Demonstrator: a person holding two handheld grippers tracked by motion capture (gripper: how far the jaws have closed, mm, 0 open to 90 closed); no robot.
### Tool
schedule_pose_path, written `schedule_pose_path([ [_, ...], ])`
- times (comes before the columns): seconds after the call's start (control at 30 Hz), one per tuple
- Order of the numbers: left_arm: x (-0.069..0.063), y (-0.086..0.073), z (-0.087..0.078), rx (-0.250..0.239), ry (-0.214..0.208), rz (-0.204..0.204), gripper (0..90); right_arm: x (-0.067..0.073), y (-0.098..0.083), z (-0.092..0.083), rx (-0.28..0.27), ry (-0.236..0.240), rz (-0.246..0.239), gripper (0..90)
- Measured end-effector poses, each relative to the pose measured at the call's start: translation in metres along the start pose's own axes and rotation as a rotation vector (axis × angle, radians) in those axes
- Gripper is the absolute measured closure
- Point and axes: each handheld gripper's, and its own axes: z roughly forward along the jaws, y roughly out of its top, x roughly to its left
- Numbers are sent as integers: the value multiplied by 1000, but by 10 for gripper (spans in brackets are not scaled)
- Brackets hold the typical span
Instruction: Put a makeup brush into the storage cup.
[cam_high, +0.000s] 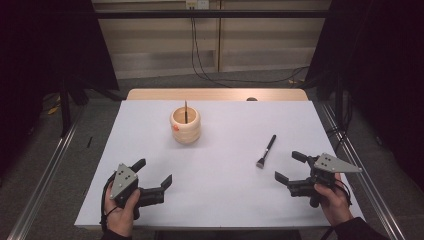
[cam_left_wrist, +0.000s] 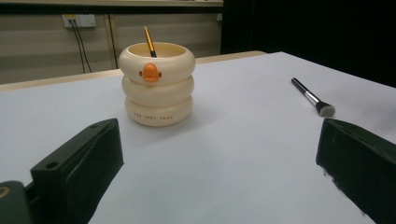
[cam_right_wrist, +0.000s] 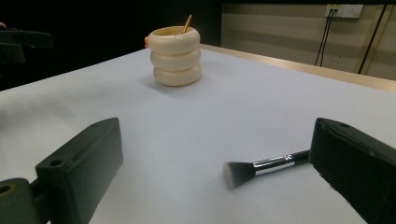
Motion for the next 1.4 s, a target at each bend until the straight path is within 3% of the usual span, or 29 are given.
schedule_pose_path([
  [0.53, -1, -1, 4, 1, -31, 5, 8, -3, 3, -3, -10, -19, 17, 17],
  [0.67, -1, 0, 3, -2, -43, 2, 8, -10, 8, 0, -11, -27, 23, 18],
  [0.73, -2, 1, 3, -4, -38, 14, 10, -13, 10, 3, -12, -51, 24, 20],
  [0.87, -4, 0, 4, -14, -62, 9, 8, -18, 13, 9, 0, -49, 17, 40],
  [0.97, -4, 0, 5, -8, -63, -3, 11, -20, 17, 13, 5, -38, 30, 29],
  [1.1, -1, -1, 5, -14, -72, -25, 11, -27, 20, 20, 24, -60, 20, 22],
  [1.13, -2, -1, 5, -6, -54, -28, 8, -29, 21, 23, 32, -60, 21, 20],
  [1.2, -2, -1, 5, -3, -56, -45, 14, -33, 21, 28, 42, -48, 8, 13],
  [1.4, -4, -1, 5, 2, -60, -29, 9, -42, 22, 42, 89, -57, -5, 12],
])
